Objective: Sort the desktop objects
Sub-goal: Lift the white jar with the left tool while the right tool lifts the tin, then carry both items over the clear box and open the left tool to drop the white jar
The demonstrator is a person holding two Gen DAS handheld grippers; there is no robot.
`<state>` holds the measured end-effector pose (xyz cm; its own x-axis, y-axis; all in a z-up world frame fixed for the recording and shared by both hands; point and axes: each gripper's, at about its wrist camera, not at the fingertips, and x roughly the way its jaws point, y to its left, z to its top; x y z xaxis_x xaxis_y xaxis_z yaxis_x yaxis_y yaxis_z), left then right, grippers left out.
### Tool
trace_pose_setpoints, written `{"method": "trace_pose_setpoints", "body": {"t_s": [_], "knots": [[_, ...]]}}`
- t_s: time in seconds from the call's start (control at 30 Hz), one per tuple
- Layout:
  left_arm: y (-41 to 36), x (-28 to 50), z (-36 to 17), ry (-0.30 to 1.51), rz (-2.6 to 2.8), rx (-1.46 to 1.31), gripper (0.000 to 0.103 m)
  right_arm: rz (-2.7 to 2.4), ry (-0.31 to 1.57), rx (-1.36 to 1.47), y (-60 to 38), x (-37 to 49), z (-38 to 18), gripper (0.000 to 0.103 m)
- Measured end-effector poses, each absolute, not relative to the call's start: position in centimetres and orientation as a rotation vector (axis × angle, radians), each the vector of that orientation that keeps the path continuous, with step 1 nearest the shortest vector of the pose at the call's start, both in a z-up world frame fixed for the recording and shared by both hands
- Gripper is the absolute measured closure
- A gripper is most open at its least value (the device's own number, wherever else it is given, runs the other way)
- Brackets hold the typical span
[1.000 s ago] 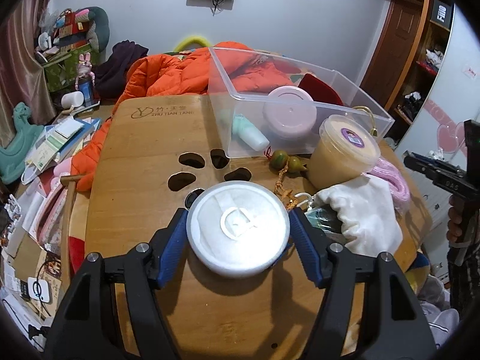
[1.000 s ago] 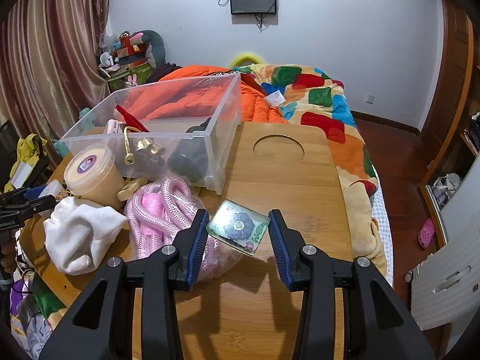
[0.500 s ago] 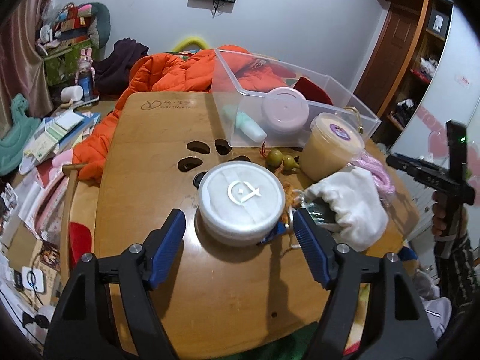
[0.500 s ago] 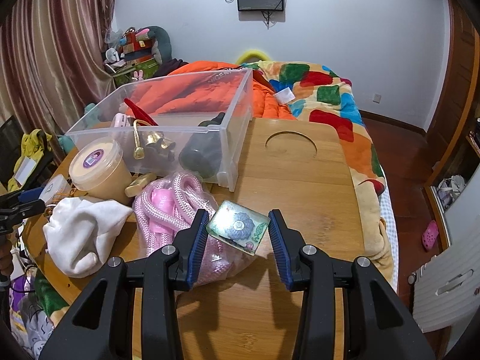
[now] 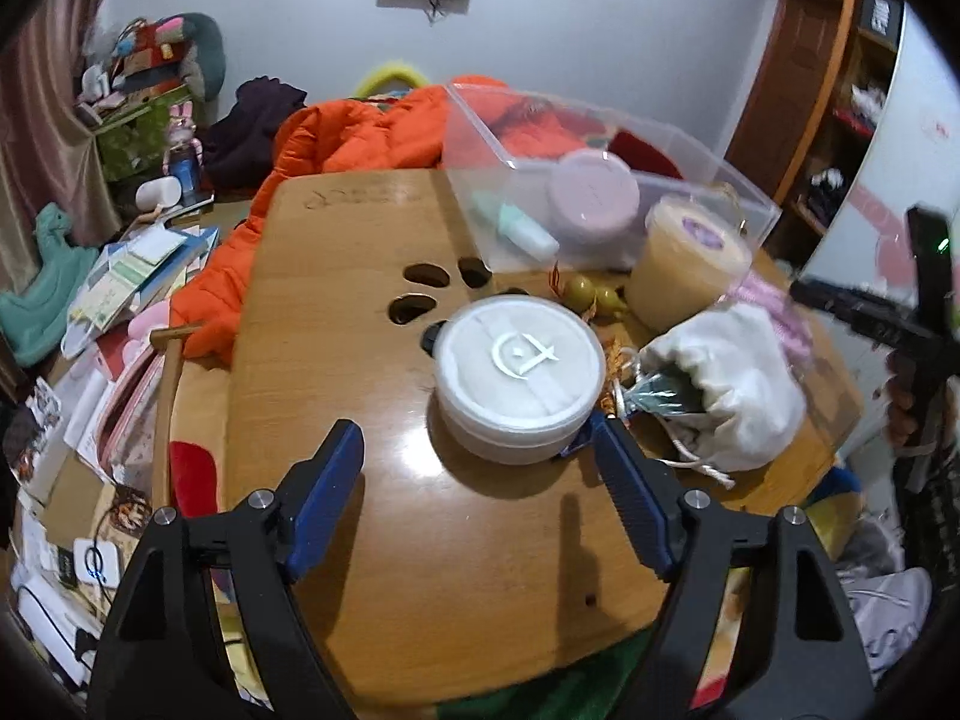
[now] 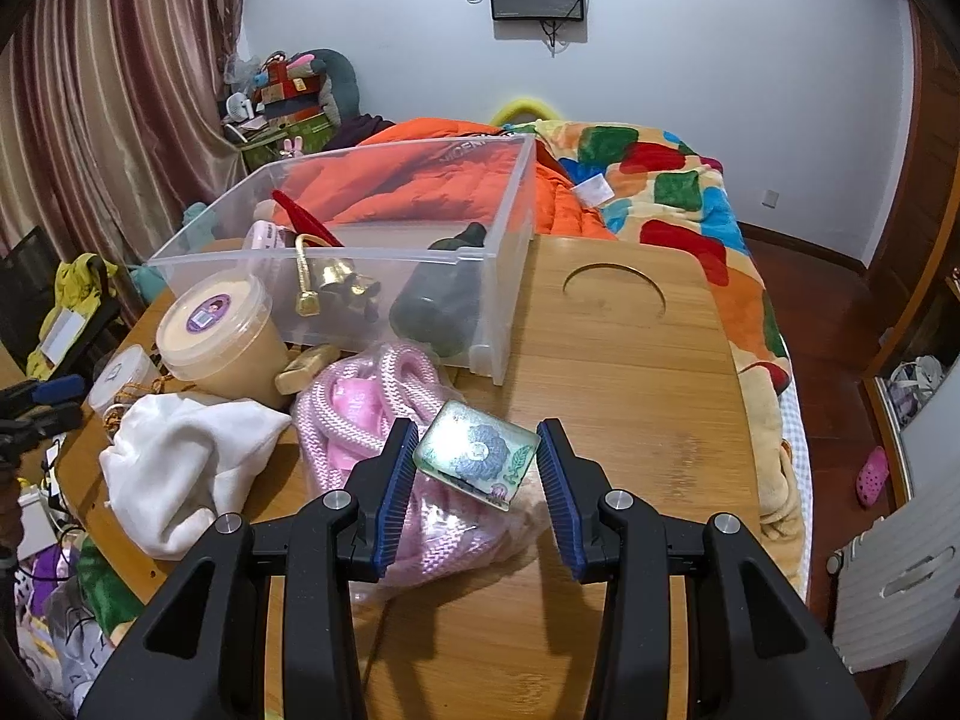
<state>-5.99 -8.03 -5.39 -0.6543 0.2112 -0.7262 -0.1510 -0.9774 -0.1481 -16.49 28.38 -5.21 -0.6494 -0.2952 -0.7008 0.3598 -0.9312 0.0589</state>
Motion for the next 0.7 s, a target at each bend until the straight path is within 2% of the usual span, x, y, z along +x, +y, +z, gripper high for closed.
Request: {"method": "trace_pose_setpoints", "body": {"t_s": [0.3, 0.33, 0.37, 0.5, 0.7], "knots": [[-6.5, -9.3, -6.2, -0.089, 2.699, -1.193, 0.025, -2.573, 0.127, 1.068, 28.9, -16.2, -4.9, 0.066], [-6.3, -9.5, -6.2, -0.089, 2.698, -1.18, 0.034, -2.575, 0.126, 1.066, 28.9, -16.2, -4.8, 0.066], [-6.2, -9.7, -6.1, -0.092, 2.689, -1.174, 0.038, -2.577, 0.126, 1.065, 29.0, -16.2, -4.7, 0.066], [-5.9, -9.7, -6.0, -0.05, 2.732, -1.161, 0.038, -2.586, 0.121, 1.047, 29.0, -16.6, -4.1, 0.066], [-7.2, -9.6, -4.6, -0.104, 2.777, -1.126, 0.038, -2.594, 0.135, 0.989, 28.6, -17.1, -2.5, 0.066]]}}
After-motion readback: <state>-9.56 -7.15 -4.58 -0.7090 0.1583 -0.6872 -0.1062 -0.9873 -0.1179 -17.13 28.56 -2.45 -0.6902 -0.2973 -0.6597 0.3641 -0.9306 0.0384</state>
